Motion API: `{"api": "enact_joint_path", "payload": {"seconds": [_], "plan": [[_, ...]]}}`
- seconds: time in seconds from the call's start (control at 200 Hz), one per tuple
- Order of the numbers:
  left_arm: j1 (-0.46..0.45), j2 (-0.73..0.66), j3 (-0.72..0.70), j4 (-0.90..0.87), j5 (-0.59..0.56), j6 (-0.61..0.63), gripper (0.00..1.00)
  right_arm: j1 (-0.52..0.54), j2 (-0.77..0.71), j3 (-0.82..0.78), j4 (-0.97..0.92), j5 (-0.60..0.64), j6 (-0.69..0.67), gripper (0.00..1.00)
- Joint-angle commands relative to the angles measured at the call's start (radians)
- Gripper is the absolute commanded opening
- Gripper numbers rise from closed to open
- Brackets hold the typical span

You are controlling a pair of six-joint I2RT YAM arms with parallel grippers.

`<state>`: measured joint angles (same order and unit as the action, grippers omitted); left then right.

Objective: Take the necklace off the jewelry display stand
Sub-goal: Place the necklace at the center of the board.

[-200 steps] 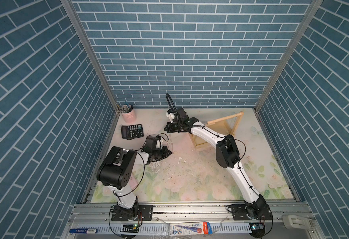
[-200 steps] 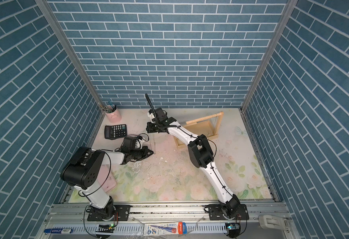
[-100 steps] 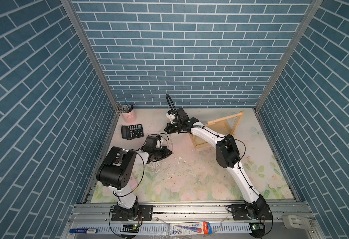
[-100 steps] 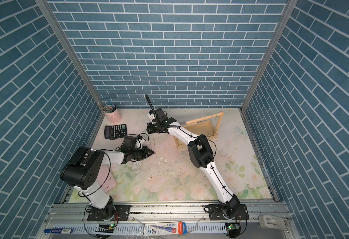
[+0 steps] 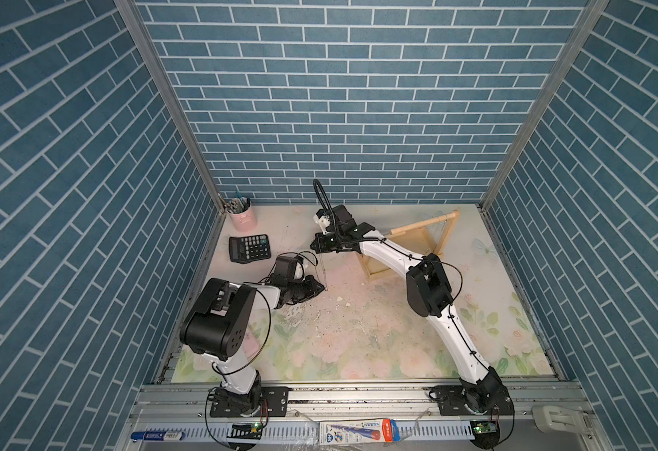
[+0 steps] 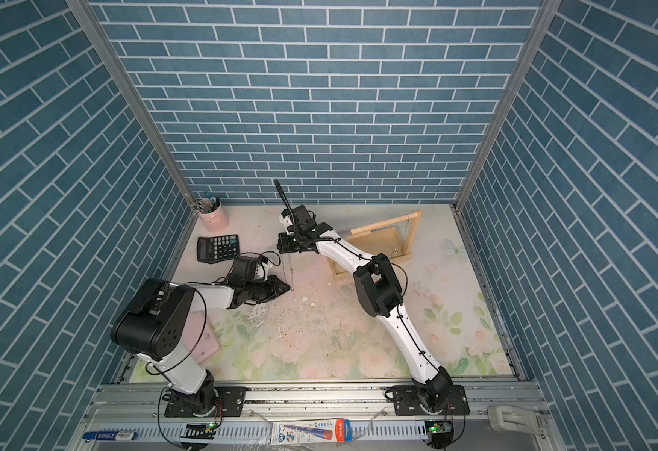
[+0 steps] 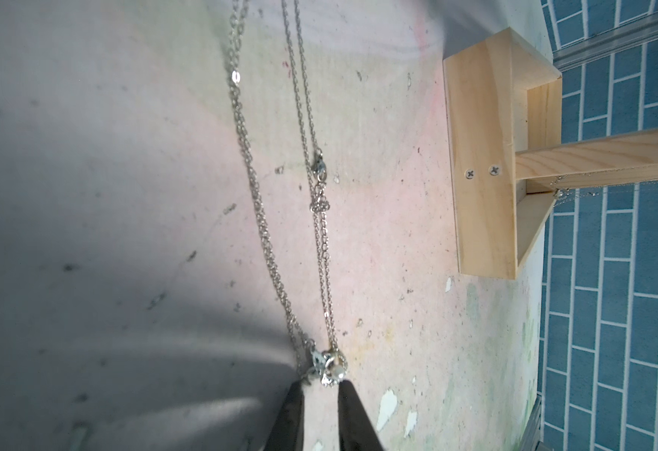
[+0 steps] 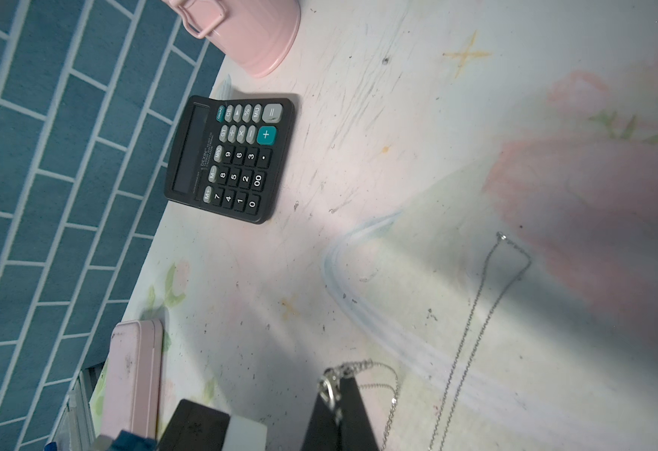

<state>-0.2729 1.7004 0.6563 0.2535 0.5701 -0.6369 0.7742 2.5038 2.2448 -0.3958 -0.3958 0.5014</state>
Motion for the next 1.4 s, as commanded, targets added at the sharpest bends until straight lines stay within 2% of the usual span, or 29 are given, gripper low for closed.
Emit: {"api": "enact_joint_path", "payload": {"seconds": [0.0, 0.45, 0.78, 1.015, 1.395], "plan": [[0.001, -0.001, -0.005, -0.101, -0.042, -0.010, 0.23, -0.002, -0.029, -0.013, 0.000, 0.004, 0.023, 0.00], [0.011, -0.097, -0.029, -0.010, -0.025, -0.076, 0.33, -0.002, -0.015, 0.016, 0.009, 0.005, 0.041, 0.00], [0.000, -0.030, -0.073, 0.278, 0.037, -0.218, 0.39, -0.003, 0.024, 0.067, -0.008, 0.003, 0.048, 0.00], [-0.028, 0.024, -0.064, 0.402, 0.020, -0.282, 0.44, -0.003, 0.024, 0.073, -0.011, 0.003, 0.045, 0.00], [-0.031, 0.080, -0.058, 0.437, -0.002, -0.285, 0.44, -0.003, 0.020, 0.067, -0.013, 0.002, 0.043, 0.00]]}}
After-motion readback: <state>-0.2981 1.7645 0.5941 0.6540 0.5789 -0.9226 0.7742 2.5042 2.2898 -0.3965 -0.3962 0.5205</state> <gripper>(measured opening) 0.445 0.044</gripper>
